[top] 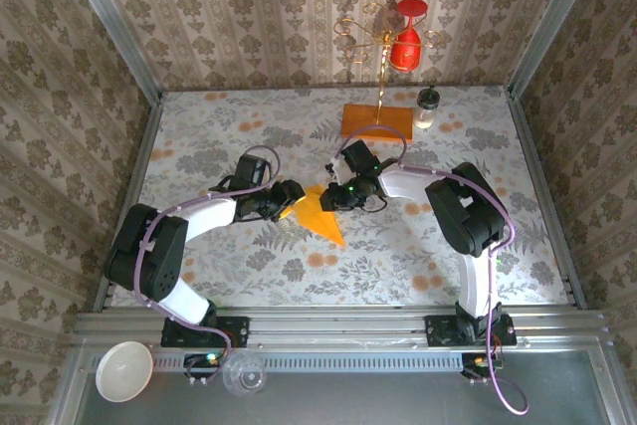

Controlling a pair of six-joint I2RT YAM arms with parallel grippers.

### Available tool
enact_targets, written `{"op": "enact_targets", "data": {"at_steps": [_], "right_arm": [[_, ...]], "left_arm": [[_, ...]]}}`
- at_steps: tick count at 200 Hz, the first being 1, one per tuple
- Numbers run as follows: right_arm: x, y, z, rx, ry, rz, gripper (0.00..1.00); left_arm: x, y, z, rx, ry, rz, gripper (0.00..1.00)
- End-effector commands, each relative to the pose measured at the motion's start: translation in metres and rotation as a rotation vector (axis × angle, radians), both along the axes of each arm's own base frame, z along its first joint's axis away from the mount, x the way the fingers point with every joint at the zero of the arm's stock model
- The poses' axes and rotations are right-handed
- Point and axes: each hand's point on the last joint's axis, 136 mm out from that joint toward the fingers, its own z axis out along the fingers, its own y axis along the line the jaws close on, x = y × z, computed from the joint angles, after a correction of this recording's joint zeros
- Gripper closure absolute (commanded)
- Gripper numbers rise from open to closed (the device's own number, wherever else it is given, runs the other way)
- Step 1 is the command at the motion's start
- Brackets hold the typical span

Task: Fold a paper plane with a square sheet of paper (pick it up from the middle)
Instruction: Turn over the paper at the center of the table.

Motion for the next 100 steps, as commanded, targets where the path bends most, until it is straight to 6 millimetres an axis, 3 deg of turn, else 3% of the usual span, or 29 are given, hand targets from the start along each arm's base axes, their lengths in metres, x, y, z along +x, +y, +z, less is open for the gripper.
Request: {"op": "enact_targets", "data": {"at_steps": [1,29,55,100], "right_arm": [[0.006,-0.001,0.016,0.019,-0.044,0.017,0.91],[0.011,0.003,0.066,0.166,-0.129,-0.025,0.98],[0.016,-0.002,0.105,0.270,-0.165,-0.085,0.98],[0.019,-0.007,0.156,0.485,-0.146,-0.189,0.97]], "left_arm": [[0.000,-0.001,0.011,-0.025,-0.040,0.000,0.41],[0.002,-0.003,0.037,-0.068,-0.130,-0.022,0.41],[0.004,-0.010,0.073,-0.159,-0.248,-0.056,0.38],[0.000,-0.037,0.121,-0.316,-0.366,-0.141,0.33]]}}
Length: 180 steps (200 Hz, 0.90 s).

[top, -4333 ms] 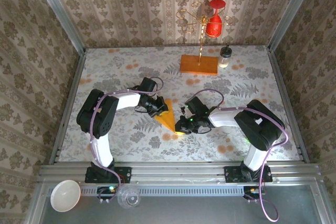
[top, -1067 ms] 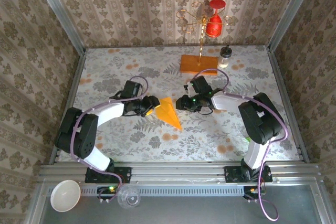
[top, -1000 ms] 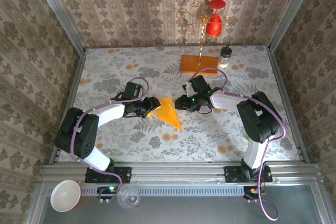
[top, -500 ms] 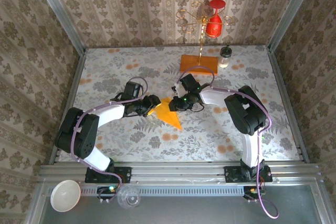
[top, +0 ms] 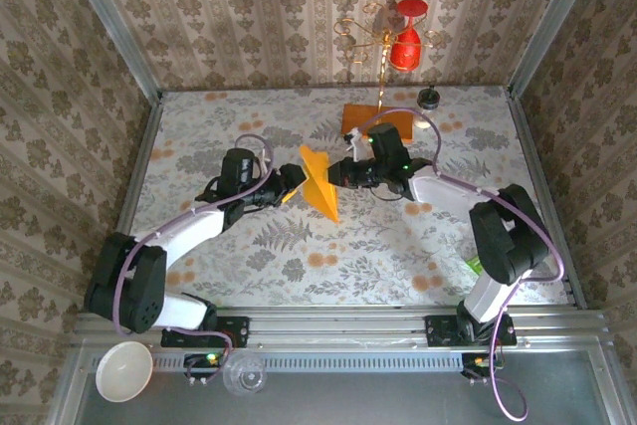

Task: Fold a paper plane with a square sheet of paper (pick it up from the middle)
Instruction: Turn over the paper at the center of the table.

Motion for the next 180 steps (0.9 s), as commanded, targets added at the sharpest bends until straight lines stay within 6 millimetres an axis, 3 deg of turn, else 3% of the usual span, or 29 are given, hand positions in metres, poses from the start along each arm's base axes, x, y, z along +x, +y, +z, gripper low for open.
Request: {"op": "enact_targets", "data": {"at_steps": [1,63,119,180], "right_arm": [[-0.001,0.004,0.034,0.164,0.023,-0.024,0.97],[-0.006,0.001,0.066,0.322,0.051,-0.055,0.96],[-0.007,-0.004,0.067,0.352,0.070,-0.068,0.96],[-0.004,-0.010,0.062,0.353,0.072,-0.088,0.95]], "left_arm": [[-0.006,-0.021,0.032,-0.105,-0.089,-0.079,0.33],[-0.014,-0.051,0.060,-0.220,-0.156,-0.200,0.38],[-0.014,-0.056,0.069,-0.287,-0.179,-0.217,0.59],[-0.015,-0.055,0.067,-0.275,-0.198,-0.214,0.67]]}}
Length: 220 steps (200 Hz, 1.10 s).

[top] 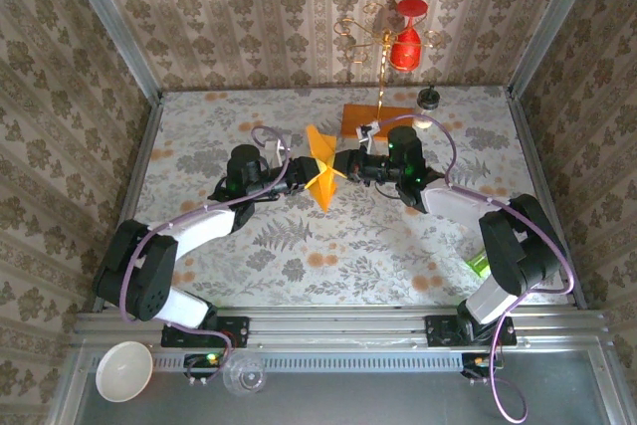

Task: Fold a paper plane with a square sheet of paper (pick it up from the middle)
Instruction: Turn over the paper at the center of the table.

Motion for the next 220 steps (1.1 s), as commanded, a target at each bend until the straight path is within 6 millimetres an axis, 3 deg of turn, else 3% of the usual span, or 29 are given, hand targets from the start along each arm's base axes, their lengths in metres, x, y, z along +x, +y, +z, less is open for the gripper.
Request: {"op": "enact_targets", "data": {"at_steps": [1,120,167,198,220], "right_arm": [[-0.004,-0.004,0.012,0.026,-0.030,0.012,0.95],[-0.004,-0.009,0.007,0.020,-0.018,0.006,0.90],[-0.003,-0.025,-0.001,-0.052,0.003,-0.050,0.67],[0.002,-0.051,-0.013,-0.163,0.032,-0.140,0.54],[0.001,-0.072,-0.020,-0.259,0.030,-0.208,0.47]], "left_arm": [[-0.004,-0.004,0.009,-0.020,-0.045,-0.022,0.67],[0.001,-0.002,0.002,-0.011,-0.028,-0.013,0.78],[0.004,0.002,-0.006,0.025,-0.018,0.006,0.86],[0.006,0.011,-0.017,0.108,-0.016,0.020,0.87],[0.005,0.022,-0.030,0.262,-0.022,0.027,0.87]]}}
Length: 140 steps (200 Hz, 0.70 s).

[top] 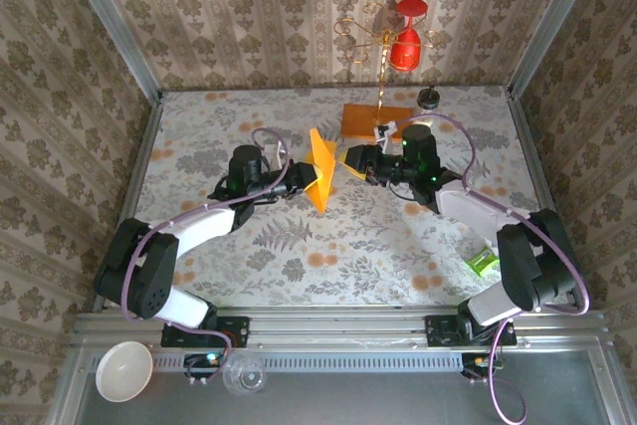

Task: Fold a paper plane with a square sheet of paper (pick it up from the middle)
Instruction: Turn over the paper at the center of the table.

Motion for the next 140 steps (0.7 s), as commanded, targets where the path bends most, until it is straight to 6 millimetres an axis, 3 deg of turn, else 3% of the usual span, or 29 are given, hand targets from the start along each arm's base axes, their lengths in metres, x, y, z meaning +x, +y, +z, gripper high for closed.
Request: {"op": "enact_targets", "data": {"at_steps": [1,16,21,47,91,140], "right_arm": [[-0.002,-0.026,-0.013,-0.140,0.005,-0.080,0.47],[-0.003,-0.040,-0.023,-0.217,0.011,-0.120,0.44],[-0.005,-0.046,-0.014,-0.235,-0.014,-0.139,0.44],[-0.009,-0.074,-0.023,-0.395,-0.019,-0.225,0.43],[-0.020,-0.116,-0.042,-0.583,0.012,-0.349,0.42],[-0.039,-0.145,-0.079,-0.698,0.107,-0.396,0.44]], "left_arm": [[0.000,0.013,-0.002,0.161,-0.051,-0.003,0.87],[0.000,0.026,-0.013,0.335,-0.069,0.016,0.87],[0.000,0.029,-0.014,0.394,-0.077,0.017,0.87],[0.000,0.052,-0.024,0.722,-0.140,0.012,0.87],[0.018,0.095,-0.029,1.313,-0.264,0.067,0.88],[0.041,0.105,-0.049,1.688,-0.331,0.065,0.88]]}}
